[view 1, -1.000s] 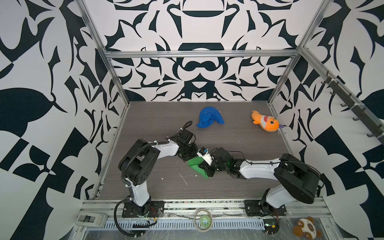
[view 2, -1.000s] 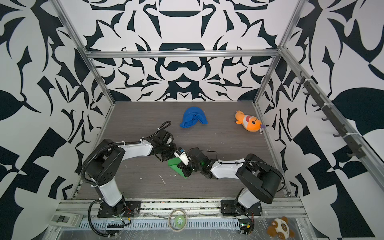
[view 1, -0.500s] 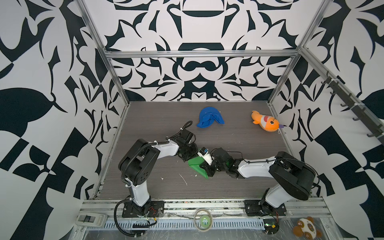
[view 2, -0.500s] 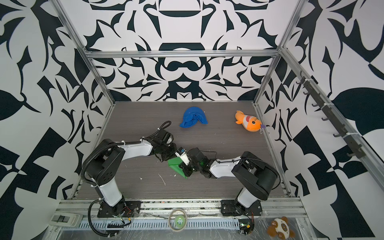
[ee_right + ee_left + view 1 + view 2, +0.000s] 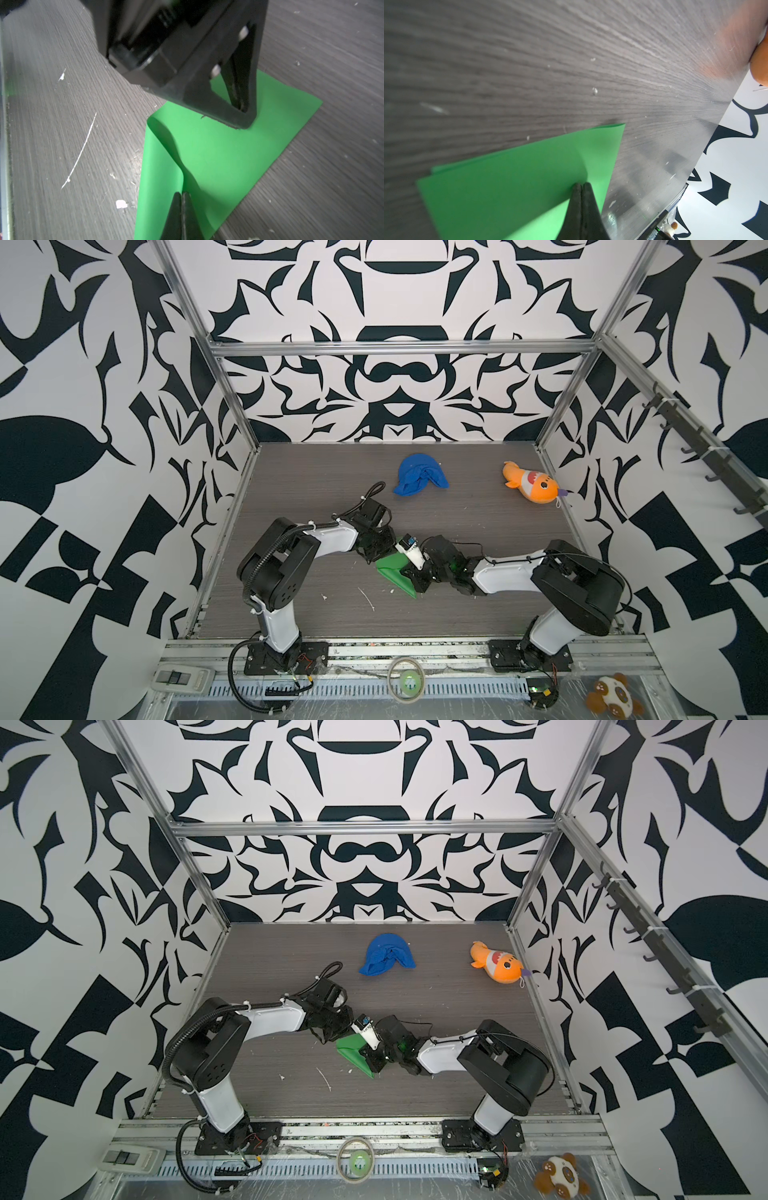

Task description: Fold a paper plane with a square sheet of paper (pick it up from the middle)

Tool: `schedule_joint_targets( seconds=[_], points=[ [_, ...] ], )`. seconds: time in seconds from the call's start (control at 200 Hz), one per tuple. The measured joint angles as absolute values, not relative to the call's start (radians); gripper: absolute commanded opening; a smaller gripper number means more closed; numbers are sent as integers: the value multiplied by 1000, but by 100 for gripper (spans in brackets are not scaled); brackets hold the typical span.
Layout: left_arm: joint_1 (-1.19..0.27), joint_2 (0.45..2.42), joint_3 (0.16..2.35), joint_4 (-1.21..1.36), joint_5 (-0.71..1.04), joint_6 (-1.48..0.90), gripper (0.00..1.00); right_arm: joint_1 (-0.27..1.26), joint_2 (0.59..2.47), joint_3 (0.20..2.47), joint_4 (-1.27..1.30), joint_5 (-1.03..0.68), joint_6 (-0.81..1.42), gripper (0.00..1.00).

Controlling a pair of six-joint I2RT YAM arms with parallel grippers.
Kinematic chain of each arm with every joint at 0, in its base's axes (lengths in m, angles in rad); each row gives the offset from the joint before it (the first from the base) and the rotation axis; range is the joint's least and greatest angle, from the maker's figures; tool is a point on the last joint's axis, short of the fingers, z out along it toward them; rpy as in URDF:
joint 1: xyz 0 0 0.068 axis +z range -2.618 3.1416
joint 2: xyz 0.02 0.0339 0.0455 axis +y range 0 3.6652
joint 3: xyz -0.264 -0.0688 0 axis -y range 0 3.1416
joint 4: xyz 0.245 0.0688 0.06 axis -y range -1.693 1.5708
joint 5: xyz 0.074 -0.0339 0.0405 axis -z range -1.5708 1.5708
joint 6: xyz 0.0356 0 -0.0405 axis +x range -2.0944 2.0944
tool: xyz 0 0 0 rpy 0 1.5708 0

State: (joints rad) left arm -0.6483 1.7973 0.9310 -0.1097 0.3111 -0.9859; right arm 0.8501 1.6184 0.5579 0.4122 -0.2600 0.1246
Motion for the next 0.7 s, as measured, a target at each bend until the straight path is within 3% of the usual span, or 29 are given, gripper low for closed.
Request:
schedule_joint_targets(
  seconds=[0.7],
  points=[
    [-648, 1802, 932, -101, 320, -979, 0, 850, 1639, 570, 406, -244, 125, 1]
  ],
)
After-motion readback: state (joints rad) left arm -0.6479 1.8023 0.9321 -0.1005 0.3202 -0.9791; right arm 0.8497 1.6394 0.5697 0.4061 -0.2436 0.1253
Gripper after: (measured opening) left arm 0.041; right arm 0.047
